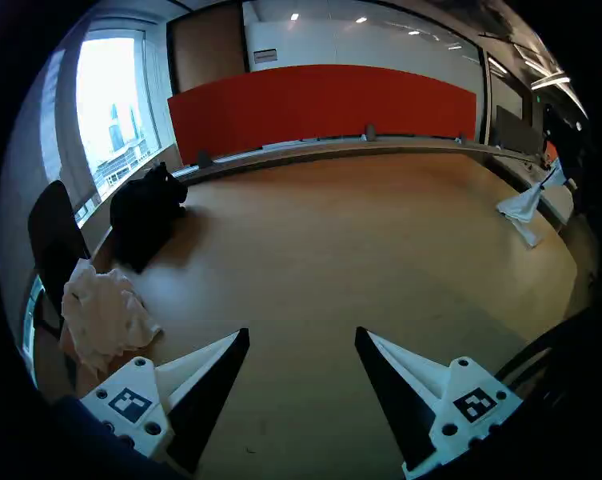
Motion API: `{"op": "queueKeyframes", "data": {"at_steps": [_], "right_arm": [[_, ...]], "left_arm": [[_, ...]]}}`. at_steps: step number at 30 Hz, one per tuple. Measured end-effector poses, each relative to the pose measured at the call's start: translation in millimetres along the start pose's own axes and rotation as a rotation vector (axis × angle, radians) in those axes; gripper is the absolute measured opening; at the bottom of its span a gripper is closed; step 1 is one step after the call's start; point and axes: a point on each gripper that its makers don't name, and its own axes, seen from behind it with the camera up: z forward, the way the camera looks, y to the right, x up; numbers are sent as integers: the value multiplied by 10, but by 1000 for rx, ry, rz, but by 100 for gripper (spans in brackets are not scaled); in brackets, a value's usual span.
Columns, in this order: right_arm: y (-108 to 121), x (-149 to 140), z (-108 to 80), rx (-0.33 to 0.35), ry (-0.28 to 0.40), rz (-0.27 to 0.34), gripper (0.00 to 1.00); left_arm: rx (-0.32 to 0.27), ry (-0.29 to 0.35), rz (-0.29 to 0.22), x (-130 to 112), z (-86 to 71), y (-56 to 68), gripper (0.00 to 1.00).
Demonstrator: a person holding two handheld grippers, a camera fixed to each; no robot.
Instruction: Fold towel
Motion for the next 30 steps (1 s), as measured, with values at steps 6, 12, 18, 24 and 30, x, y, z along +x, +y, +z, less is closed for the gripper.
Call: {"op": "queueKeyframes", "data": {"at_steps": [6,12,18,24,30], "right_arm": [[-2,-153,13,-6,-15,25,3],[-5,-223,17,-9,-24,32,3],[-23,-345,60,-6,-47,40,3],[-38,-494,126,-7,-74,61,3],[-24,-591,157,-10,-88,86,3]], "left_arm": [[0,-2,9,-3,-15,0,98],[2,-2,12,-5,-30,-7,98],[4,-2,18,-4,-43,-9,98],[8,-5,24,-11,-54,-22,98],[13,-6,27,-9,-64,-44,98]]}}
